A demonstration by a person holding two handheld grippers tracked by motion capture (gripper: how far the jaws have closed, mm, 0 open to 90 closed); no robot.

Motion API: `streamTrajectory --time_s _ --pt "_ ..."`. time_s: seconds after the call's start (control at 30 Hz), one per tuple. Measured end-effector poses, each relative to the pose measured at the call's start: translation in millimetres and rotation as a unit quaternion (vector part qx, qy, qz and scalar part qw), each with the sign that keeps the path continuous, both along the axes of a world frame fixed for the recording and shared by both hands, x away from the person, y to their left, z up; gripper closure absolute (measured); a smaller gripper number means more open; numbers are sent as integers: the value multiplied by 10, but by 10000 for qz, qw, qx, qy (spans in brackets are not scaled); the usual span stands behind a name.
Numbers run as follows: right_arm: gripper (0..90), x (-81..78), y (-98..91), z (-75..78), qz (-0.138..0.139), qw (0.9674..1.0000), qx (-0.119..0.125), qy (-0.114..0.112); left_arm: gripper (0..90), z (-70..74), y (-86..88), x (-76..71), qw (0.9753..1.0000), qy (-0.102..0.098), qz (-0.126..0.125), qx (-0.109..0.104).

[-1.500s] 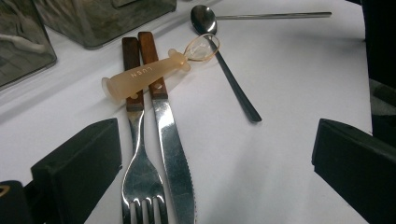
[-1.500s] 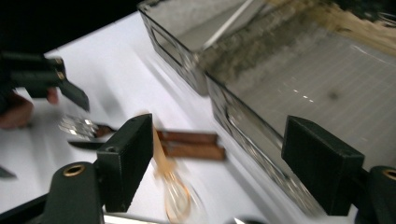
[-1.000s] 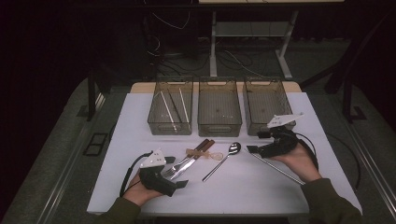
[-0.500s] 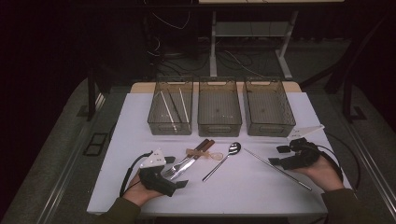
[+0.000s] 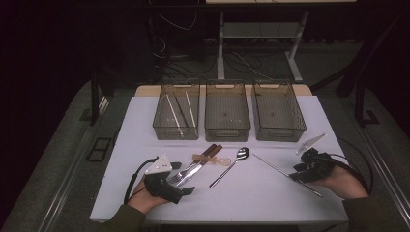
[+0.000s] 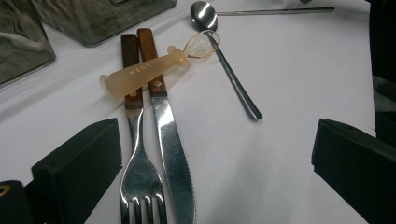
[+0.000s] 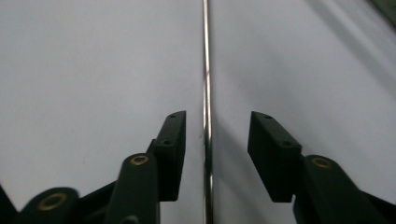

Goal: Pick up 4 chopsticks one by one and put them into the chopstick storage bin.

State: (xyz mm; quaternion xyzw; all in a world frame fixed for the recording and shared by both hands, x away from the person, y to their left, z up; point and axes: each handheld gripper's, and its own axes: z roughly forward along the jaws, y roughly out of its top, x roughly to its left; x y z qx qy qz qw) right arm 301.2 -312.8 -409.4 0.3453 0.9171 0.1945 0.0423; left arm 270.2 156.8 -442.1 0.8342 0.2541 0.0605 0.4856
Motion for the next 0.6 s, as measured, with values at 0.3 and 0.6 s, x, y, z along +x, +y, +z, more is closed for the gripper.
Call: streamTrajectory --time_s 0.3,0.6 --pt "711 -19 89 -60 239 9972 -622 353 4 -3 -5 -1 10000 -2 -1 3" --pt "773 11 133 -88 350 9930 -1002 521 4 -1 -6 -2 10000 -7 -8 8"
